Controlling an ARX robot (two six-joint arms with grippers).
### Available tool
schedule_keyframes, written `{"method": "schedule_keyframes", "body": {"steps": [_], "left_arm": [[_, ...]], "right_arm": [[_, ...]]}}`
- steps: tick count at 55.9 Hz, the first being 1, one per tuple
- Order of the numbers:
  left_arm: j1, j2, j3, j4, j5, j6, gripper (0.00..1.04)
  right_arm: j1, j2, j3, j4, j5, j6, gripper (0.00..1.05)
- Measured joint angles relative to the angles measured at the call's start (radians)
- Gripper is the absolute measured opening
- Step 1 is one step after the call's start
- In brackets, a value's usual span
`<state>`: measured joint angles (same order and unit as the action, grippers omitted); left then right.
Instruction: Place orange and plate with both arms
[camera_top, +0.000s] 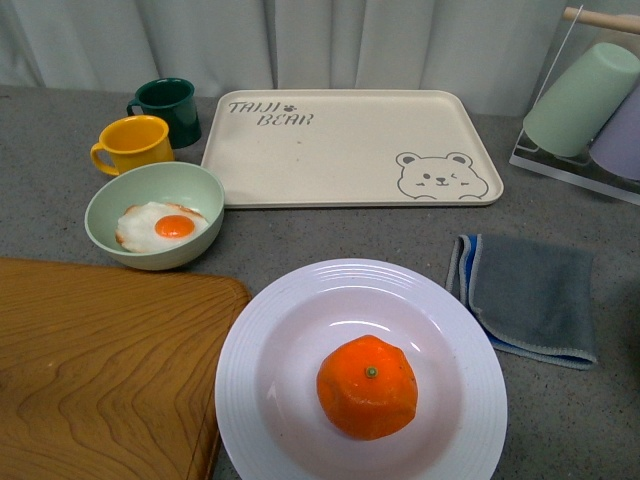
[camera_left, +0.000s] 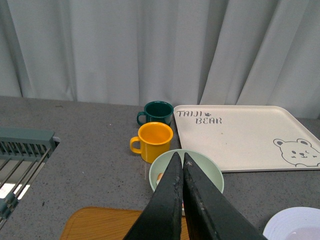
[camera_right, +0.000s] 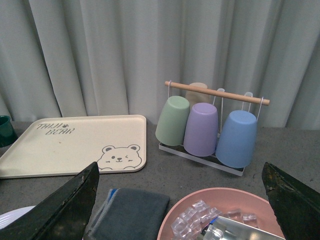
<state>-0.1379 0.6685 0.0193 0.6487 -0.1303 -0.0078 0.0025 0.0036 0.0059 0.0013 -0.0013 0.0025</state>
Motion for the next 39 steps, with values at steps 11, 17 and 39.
{"method": "schedule_keyframes", "body": {"steps": [11,17,39], "left_arm": [[0.107,-0.147,-0.001,-0.134,0.119,0.001,0.04],[0.134,-0.223,-0.001,-0.203,0.127,0.001,0.04],[0.135,-0.406,-0.001,-0.382,0.130,0.001,0.04]], "right_arm": [[0.000,0.000,0.000,0.000,0.000,0.000,0.95],[0.000,0.000,0.000,0.000,0.000,0.000,0.95],[0.000,0.000,0.000,0.000,0.000,0.000,0.95]]}}
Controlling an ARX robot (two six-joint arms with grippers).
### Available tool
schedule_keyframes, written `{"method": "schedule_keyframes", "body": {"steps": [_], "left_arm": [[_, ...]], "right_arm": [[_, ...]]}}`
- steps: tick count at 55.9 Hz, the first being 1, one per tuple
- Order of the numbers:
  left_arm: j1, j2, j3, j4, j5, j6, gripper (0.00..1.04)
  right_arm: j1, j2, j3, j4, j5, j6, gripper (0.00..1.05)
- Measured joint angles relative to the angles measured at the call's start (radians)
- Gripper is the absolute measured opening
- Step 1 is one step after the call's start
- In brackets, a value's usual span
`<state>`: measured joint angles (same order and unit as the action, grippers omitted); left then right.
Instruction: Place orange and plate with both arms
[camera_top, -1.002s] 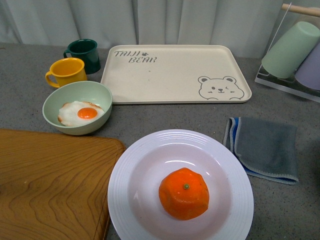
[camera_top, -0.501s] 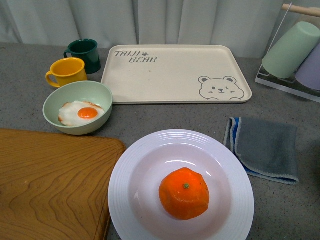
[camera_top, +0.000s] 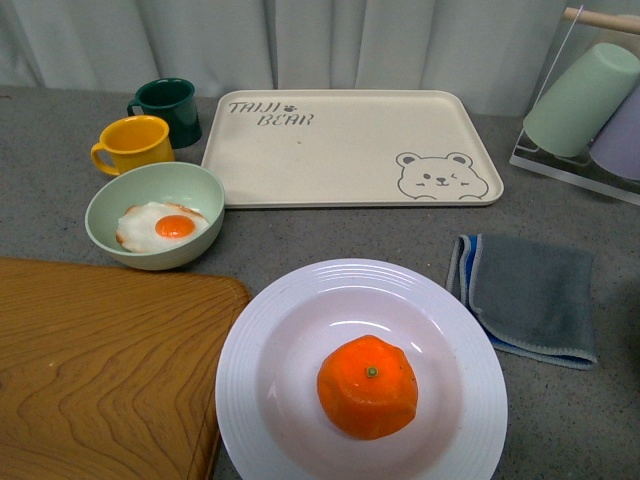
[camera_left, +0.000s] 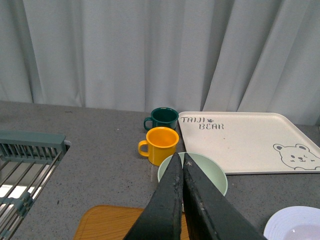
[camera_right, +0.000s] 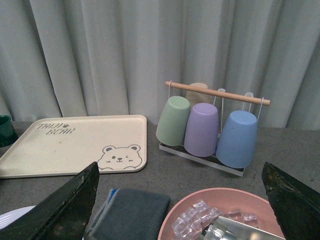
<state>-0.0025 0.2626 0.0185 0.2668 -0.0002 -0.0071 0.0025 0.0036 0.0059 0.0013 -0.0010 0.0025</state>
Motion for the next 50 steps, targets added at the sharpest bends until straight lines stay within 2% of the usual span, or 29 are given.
{"method": "schedule_keyframes", "body": {"steps": [19,25,36,41,46,50], "left_arm": [[0.000,-0.087,0.000,-0.088,0.000,0.000,0.04],[0.000,-0.222,0.000,-0.252,0.000,0.000,0.04],[0.000,-0.257,0.000,-0.265,0.000,0.000,0.04],[0.000,-0.258,0.000,-0.265,0.000,0.000,0.20],[0.000,-0.259,0.000,-0.265,0.000,0.000,0.34],[0.000,-0.259,0.000,-0.265,0.000,0.000,0.52]], "right_arm": [[0.000,0.000,0.000,0.000,0.000,0.000,0.95],[0.000,0.000,0.000,0.000,0.000,0.000,0.95],[-0.003,0.006,0.002,-0.010,-0.012,-0.007,0.95],[0.019,0.149,0.083,-0.150,-0.108,-0.031,0.95],[0.124,0.337,0.139,-0.118,-0.135,0.017,0.95],[0.212,0.560,0.177,-0.050,-0.237,0.148,0.95]]}}
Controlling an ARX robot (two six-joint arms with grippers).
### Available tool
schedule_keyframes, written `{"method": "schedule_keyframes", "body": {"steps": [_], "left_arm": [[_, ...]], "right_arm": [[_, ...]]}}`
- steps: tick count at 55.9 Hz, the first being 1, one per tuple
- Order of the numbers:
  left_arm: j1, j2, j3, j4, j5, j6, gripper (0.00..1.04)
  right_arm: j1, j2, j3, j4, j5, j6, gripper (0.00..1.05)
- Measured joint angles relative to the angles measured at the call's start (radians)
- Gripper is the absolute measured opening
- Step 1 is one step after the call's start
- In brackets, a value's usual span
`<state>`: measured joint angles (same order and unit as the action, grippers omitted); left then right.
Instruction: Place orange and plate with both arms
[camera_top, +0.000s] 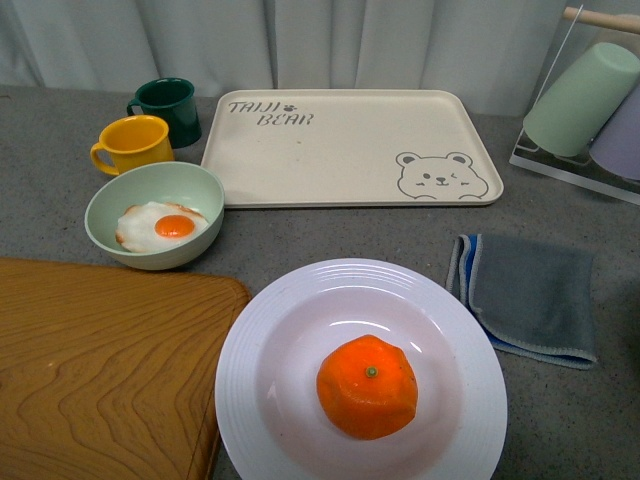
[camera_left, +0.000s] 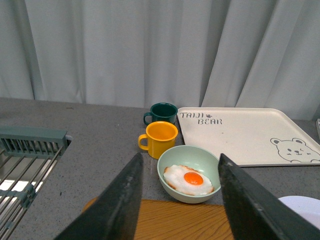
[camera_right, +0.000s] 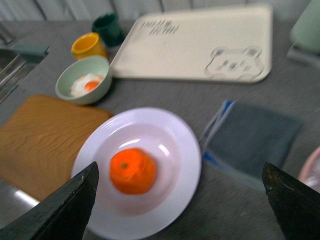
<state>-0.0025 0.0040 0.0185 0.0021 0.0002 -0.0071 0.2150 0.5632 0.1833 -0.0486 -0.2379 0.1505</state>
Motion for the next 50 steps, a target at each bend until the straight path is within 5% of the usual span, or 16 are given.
{"method": "schedule_keyframes", "body": {"steps": [13,22,50], "left_arm": [[0.000,0.000,0.000,0.000,0.000,0.001,1.00],[0.000,0.000,0.000,0.000,0.000,0.002,0.98],[0.000,0.000,0.000,0.000,0.000,0.002,0.98]], "right_arm": [[-0.111,0.547,0.050,0.074,-0.198,0.196,0.95],[-0.182,0.781,0.090,0.109,-0.273,0.237,0.95],[-0.105,1.100,0.184,0.315,-0.295,0.324,0.95]]}}
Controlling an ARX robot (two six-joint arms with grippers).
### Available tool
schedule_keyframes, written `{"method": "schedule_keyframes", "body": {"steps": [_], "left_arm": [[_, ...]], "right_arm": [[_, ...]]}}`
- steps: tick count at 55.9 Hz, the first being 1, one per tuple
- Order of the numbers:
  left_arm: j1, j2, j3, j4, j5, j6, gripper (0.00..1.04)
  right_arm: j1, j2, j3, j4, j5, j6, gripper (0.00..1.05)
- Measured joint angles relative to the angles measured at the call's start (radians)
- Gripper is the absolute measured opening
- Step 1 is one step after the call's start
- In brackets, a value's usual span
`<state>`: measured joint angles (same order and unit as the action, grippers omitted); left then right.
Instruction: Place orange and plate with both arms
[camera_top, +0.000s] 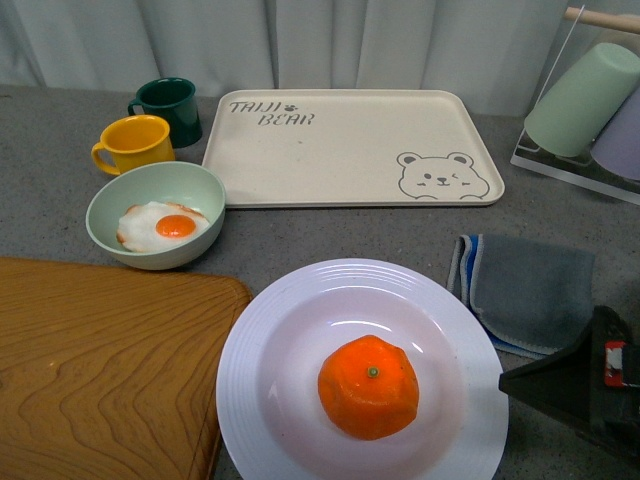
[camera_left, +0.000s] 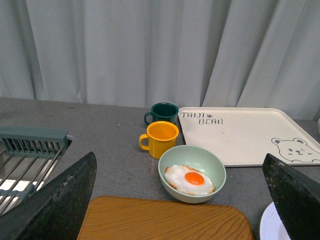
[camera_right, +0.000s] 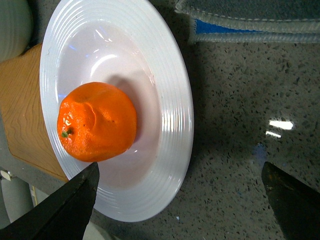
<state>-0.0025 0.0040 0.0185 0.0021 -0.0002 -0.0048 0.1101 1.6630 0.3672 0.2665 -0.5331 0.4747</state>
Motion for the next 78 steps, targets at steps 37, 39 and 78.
{"method": "schedule_keyframes", "body": {"steps": [37,39,78], "left_arm": [[0.000,0.000,0.000,0.000,0.000,0.000,0.98],[0.000,0.000,0.000,0.000,0.000,0.000,0.98],[0.000,0.000,0.000,0.000,0.000,0.000,0.98]], "right_arm": [[0.119,0.332,0.244,0.061,-0.022,0.241,0.95],[0.121,0.337,0.255,0.046,-0.015,0.248,0.89],[0.081,0.324,0.206,0.168,-0.091,0.266,0.04]]}}
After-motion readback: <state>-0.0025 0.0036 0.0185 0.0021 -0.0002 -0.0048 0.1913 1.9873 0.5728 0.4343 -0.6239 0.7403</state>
